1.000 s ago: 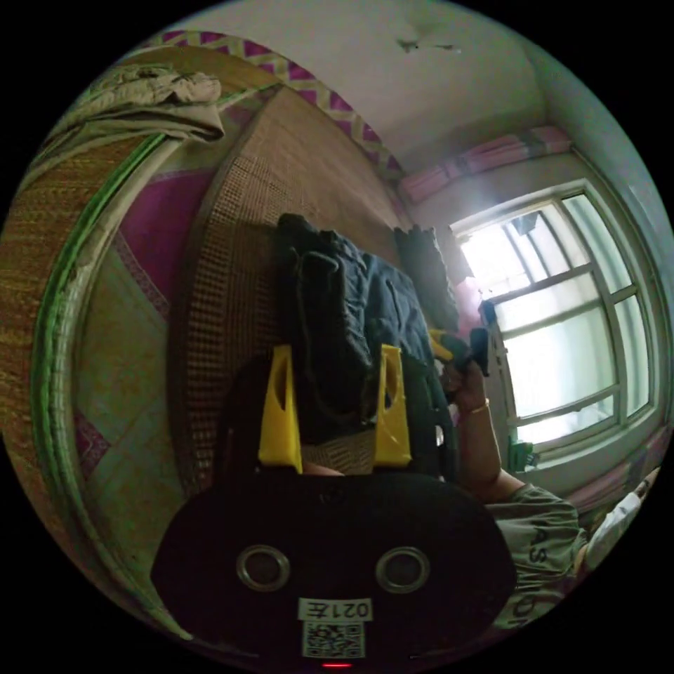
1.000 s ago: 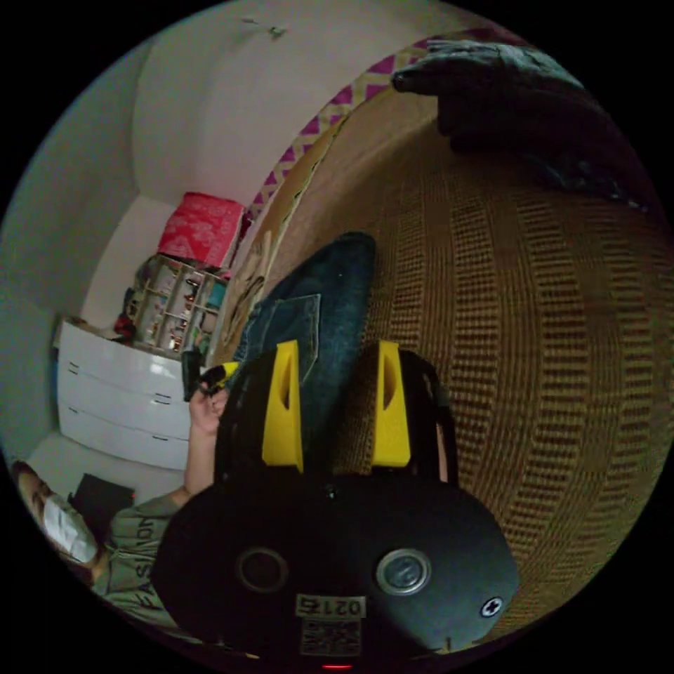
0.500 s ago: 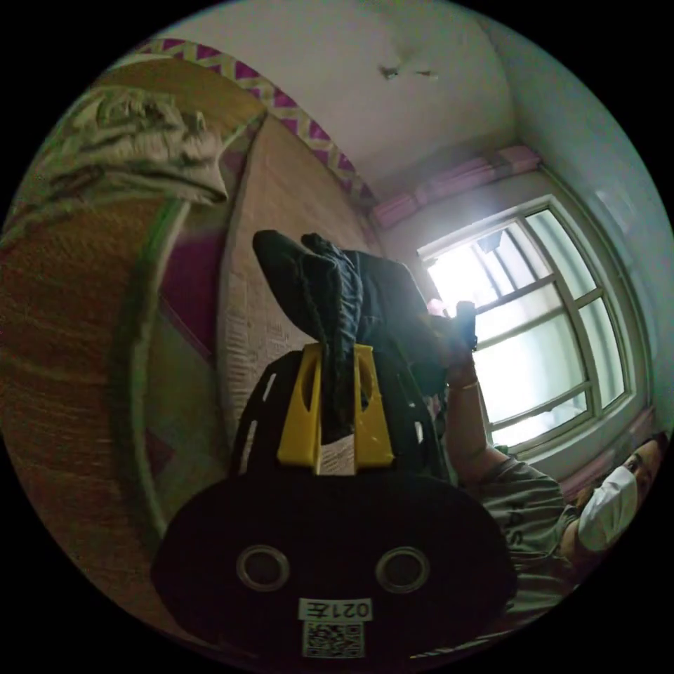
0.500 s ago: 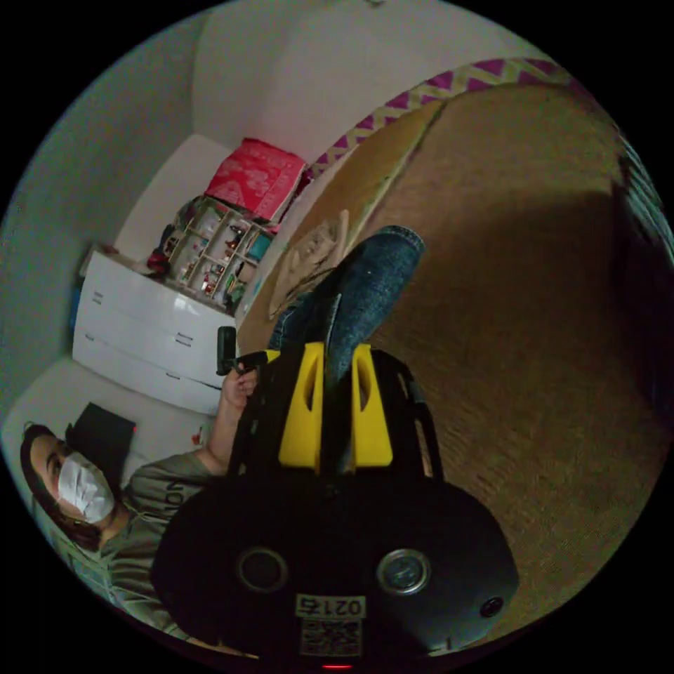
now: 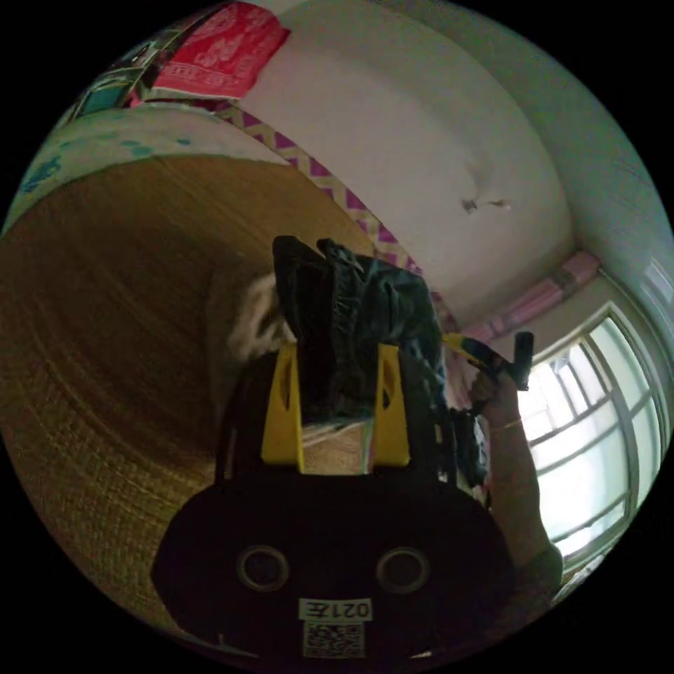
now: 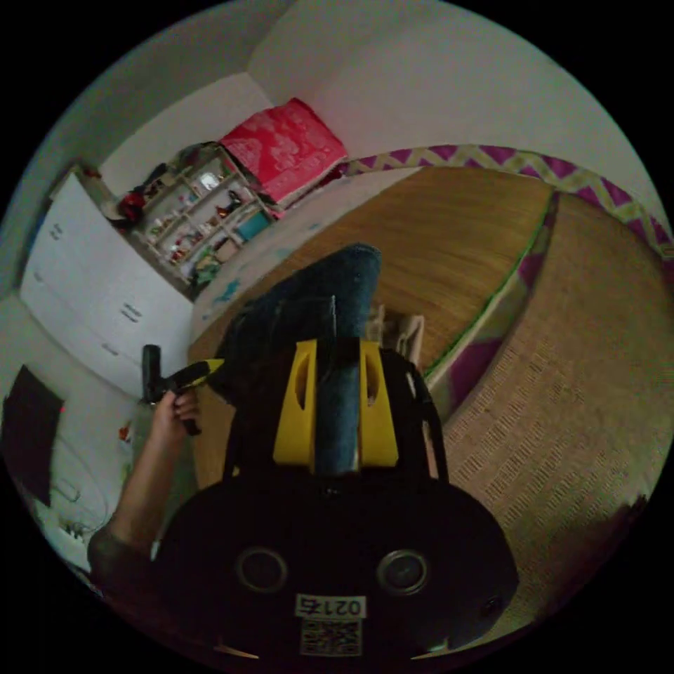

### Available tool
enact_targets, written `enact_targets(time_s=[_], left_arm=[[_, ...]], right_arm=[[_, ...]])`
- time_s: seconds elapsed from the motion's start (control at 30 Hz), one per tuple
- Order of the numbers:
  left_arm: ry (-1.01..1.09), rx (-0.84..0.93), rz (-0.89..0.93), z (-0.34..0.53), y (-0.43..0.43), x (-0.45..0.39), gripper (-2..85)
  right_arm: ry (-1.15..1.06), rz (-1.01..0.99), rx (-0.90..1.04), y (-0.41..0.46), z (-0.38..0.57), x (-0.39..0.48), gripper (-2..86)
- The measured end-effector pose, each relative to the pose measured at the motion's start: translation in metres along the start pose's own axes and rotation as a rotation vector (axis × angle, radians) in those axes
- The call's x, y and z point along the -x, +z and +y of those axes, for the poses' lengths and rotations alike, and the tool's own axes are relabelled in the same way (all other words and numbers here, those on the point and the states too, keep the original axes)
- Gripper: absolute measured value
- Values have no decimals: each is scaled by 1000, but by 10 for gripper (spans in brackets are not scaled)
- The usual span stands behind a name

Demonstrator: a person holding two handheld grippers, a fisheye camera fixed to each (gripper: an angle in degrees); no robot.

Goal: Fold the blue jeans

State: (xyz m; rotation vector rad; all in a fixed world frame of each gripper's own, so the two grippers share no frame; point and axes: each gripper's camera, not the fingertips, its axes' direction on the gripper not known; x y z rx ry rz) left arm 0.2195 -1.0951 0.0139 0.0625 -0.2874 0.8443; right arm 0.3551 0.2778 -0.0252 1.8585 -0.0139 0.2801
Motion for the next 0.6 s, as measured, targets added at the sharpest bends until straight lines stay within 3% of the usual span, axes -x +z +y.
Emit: enact_targets(time_s=[0.17,0.33,0.43,0.57,0.6], left_arm=[[118,-65,-93,39,-32,-12,127],[357,-9,-96,118,-33,-88,86],[499,-42,-196,190,-25,-141,32],[588,-188,-391,294,-13,-198,22],[612,-146,-377,316,-5,-212,40]], right_arm=[[-74,104,83,18,40,7,79],[-165,178,117,-11,129,14,85],[-205,241,81,-47,196,23,86],[-252,460,32,-99,295,36,80],[-265,535,9,-115,323,40,79]])
